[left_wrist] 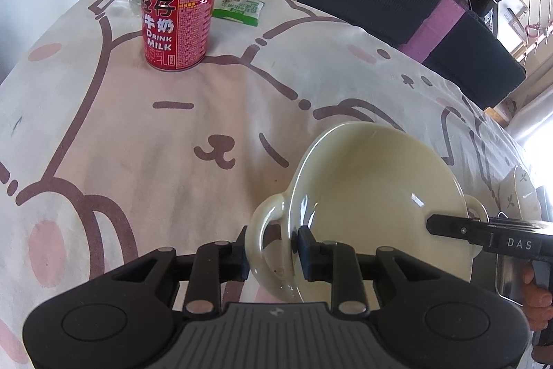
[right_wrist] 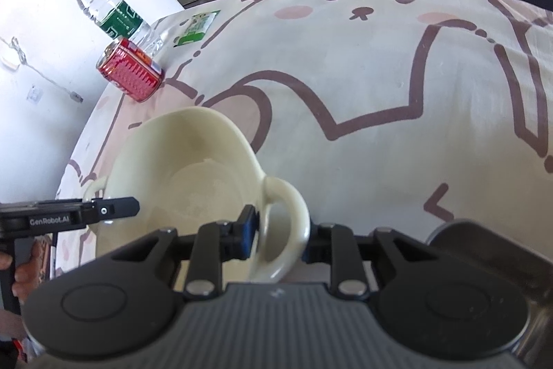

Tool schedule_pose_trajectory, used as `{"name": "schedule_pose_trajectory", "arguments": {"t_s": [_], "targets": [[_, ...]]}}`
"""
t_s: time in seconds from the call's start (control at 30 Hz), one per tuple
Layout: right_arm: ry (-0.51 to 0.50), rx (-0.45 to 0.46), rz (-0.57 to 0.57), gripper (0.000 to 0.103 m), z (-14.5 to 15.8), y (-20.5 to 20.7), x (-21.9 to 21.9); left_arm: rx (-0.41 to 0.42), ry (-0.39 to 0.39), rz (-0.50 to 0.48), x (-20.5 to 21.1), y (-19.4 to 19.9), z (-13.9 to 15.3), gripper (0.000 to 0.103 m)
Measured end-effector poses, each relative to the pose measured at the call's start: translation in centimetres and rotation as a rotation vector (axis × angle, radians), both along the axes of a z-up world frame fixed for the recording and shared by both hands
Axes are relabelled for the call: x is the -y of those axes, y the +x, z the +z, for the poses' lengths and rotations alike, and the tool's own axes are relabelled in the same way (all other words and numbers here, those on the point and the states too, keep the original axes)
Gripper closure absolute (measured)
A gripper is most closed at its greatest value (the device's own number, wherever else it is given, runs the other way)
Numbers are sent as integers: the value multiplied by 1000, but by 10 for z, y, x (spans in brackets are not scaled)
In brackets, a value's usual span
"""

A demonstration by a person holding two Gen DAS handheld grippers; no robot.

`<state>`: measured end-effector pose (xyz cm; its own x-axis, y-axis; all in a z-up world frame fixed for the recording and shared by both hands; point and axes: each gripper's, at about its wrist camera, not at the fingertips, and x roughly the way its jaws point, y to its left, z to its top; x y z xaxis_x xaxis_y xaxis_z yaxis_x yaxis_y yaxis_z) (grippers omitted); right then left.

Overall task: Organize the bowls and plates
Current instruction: 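Carry the cream bowl with both tools toward the steel trays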

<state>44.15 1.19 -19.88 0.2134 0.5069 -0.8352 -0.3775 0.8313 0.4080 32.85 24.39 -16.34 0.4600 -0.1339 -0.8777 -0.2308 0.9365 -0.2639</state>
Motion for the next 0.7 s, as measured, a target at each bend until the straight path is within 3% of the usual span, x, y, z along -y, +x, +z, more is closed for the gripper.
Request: {"name": "schedule_pose_trajectory", "arguments": {"t_s": [0.13, 0.3, 0.6, 0.7], "targets": [[-2, 5, -1, 73, -1, 0, -1, -1, 9, 2, 1, 0, 0, 73], [-25, 40, 23, 72, 2, -4, -5, 15, 74, -25, 9, 0, 3, 70], [-28, 58, 26, 73, 2, -5, -4, 7, 50, -4, 6, 0, 3, 72], [-1, 2, -12, 73, -1, 0, 1, 7, 20, 6, 2, 0, 3, 74]]}}
